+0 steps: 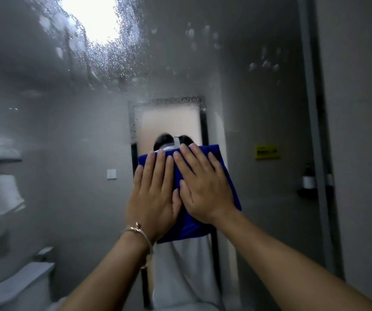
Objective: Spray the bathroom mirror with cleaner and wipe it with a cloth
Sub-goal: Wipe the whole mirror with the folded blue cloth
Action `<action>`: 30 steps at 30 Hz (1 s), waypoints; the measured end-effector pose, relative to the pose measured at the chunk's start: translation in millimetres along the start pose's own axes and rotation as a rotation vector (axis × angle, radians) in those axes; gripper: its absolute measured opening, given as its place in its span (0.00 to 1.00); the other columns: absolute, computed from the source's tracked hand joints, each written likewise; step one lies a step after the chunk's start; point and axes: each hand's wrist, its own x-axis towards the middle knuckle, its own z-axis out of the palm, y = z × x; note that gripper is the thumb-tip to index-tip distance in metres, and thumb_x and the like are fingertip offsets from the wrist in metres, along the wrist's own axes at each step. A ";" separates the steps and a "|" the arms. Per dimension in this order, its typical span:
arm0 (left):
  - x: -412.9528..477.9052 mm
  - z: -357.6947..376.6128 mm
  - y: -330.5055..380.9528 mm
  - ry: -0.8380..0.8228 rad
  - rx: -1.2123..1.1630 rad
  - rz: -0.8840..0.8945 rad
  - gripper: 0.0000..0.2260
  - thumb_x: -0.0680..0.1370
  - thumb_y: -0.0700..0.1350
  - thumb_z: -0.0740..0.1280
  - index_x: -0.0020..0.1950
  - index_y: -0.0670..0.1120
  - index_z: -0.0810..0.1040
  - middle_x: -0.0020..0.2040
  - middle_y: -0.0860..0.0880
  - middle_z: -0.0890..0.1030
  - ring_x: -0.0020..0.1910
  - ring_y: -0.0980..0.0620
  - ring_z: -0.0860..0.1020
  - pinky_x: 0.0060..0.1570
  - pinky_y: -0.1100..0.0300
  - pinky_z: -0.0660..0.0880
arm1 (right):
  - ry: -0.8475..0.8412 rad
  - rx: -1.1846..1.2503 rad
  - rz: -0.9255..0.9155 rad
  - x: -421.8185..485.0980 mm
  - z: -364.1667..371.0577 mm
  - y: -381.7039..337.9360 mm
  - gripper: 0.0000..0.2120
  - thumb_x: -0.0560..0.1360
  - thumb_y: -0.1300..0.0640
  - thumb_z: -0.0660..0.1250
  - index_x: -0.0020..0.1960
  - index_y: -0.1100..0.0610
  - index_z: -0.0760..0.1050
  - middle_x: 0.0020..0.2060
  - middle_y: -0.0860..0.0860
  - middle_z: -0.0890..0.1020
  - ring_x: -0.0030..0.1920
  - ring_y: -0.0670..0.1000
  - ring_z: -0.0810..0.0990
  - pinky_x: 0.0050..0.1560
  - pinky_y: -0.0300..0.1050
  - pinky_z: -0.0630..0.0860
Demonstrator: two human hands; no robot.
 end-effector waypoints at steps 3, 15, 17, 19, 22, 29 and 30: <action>16.4 -7.8 -18.7 -0.042 0.026 0.060 0.29 0.73 0.50 0.52 0.72 0.37 0.61 0.71 0.37 0.64 0.71 0.38 0.62 0.69 0.43 0.60 | -0.047 -0.005 -0.037 15.9 -6.9 1.9 0.27 0.77 0.52 0.52 0.74 0.57 0.59 0.74 0.53 0.62 0.75 0.53 0.56 0.73 0.53 0.51; 64.8 -8.1 -25.9 0.068 -0.146 -0.216 0.31 0.72 0.48 0.46 0.74 0.38 0.56 0.75 0.38 0.55 0.75 0.42 0.51 0.72 0.47 0.49 | 0.073 -0.015 -0.022 85.5 -7.6 -1.3 0.26 0.79 0.53 0.53 0.75 0.56 0.56 0.75 0.53 0.58 0.75 0.52 0.52 0.73 0.51 0.44; 65.2 -5.6 -27.4 0.112 -0.153 -0.210 0.30 0.73 0.47 0.48 0.74 0.38 0.57 0.75 0.38 0.57 0.75 0.42 0.53 0.72 0.47 0.51 | 0.065 -0.023 -0.033 86.1 -8.0 -0.2 0.26 0.79 0.53 0.52 0.75 0.56 0.55 0.75 0.53 0.58 0.75 0.52 0.51 0.73 0.51 0.44; 66.7 -4.5 -31.1 0.126 -0.129 -0.190 0.30 0.73 0.46 0.49 0.74 0.37 0.57 0.74 0.38 0.57 0.75 0.41 0.53 0.72 0.47 0.50 | 0.043 -0.022 -0.043 86.6 -8.5 1.2 0.26 0.79 0.53 0.52 0.76 0.55 0.54 0.76 0.52 0.56 0.76 0.52 0.50 0.73 0.51 0.43; 68.1 -6.1 -30.4 0.088 -0.100 -0.197 0.30 0.73 0.48 0.48 0.75 0.38 0.55 0.75 0.38 0.55 0.75 0.42 0.51 0.72 0.48 0.47 | 0.020 -0.033 -0.070 86.3 -9.5 6.1 0.26 0.80 0.52 0.51 0.76 0.54 0.52 0.76 0.51 0.54 0.76 0.50 0.48 0.73 0.49 0.41; 76.3 -7.0 -14.5 0.042 -0.054 -0.194 0.30 0.75 0.51 0.44 0.75 0.37 0.50 0.76 0.38 0.52 0.75 0.41 0.48 0.72 0.47 0.45 | 0.033 -0.010 -0.150 82.6 -17.3 30.5 0.24 0.81 0.52 0.50 0.76 0.54 0.53 0.76 0.50 0.55 0.76 0.49 0.49 0.72 0.46 0.41; 79.5 -6.7 -8.2 0.044 -0.055 -0.193 0.30 0.76 0.51 0.44 0.75 0.37 0.50 0.76 0.38 0.52 0.75 0.41 0.48 0.72 0.47 0.45 | 0.038 -0.010 -0.146 81.5 -18.9 36.2 0.24 0.81 0.52 0.50 0.76 0.54 0.53 0.76 0.50 0.55 0.76 0.49 0.49 0.72 0.46 0.41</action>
